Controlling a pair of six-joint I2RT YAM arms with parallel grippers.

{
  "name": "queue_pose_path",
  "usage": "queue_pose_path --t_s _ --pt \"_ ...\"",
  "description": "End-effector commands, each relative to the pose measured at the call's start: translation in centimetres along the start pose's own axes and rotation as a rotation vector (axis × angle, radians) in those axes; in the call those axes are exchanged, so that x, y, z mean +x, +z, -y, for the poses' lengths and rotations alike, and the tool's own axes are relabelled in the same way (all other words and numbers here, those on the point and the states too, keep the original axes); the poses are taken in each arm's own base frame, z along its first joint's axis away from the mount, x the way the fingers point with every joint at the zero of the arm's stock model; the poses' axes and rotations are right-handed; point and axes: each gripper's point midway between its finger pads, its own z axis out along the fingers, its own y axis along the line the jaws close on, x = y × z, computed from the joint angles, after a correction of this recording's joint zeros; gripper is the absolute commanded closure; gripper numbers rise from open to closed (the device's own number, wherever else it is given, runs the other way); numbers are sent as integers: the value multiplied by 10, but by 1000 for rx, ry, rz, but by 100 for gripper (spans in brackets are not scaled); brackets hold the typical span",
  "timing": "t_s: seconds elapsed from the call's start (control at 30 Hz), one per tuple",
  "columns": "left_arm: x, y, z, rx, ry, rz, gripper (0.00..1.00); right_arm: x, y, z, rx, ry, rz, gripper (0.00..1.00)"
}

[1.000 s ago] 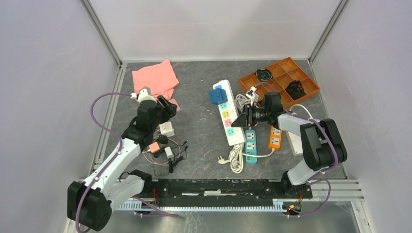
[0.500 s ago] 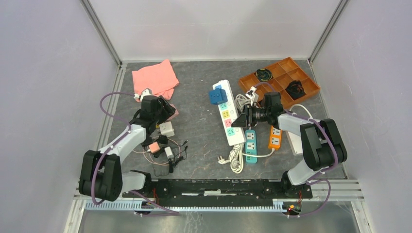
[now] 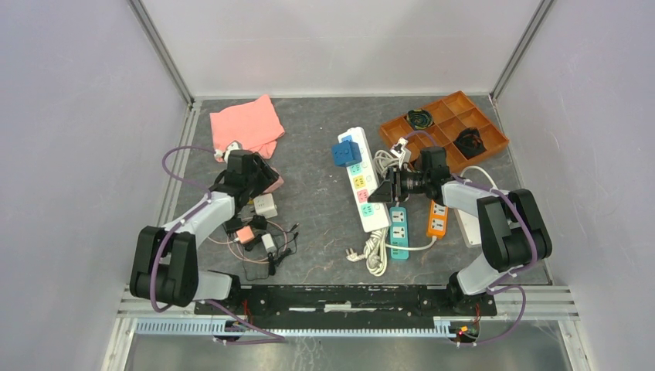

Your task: Pull the plug off the socket

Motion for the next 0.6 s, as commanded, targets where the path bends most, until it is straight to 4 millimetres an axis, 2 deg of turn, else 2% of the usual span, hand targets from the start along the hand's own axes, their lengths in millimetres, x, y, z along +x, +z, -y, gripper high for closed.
queue_pose_path --t_s 0.0,0.07,0.3,0.37,0.47,0.57 --pt "-25 3 11 -4 -39 60 85 -14 -2 4 -7 -172 41 100" --pt "-25 4 8 -20 -38 58 85 -14 -2 4 -8 -172 41 100" --pt "-24 6 -3 -74 -46 55 67 -14 -2 3 -8 -175 41 100" --pt "-25 6 -6 -89 -51 58 59 -14 -2 4 -8 -174 42 100" --pt "-27 5 -9 -115 -58 58 54 -14 -2 4 -8 -172 40 100" --pt "-30 2 -9 -128 -61 55 39 -14 -2 3 -9 -171 39 100"
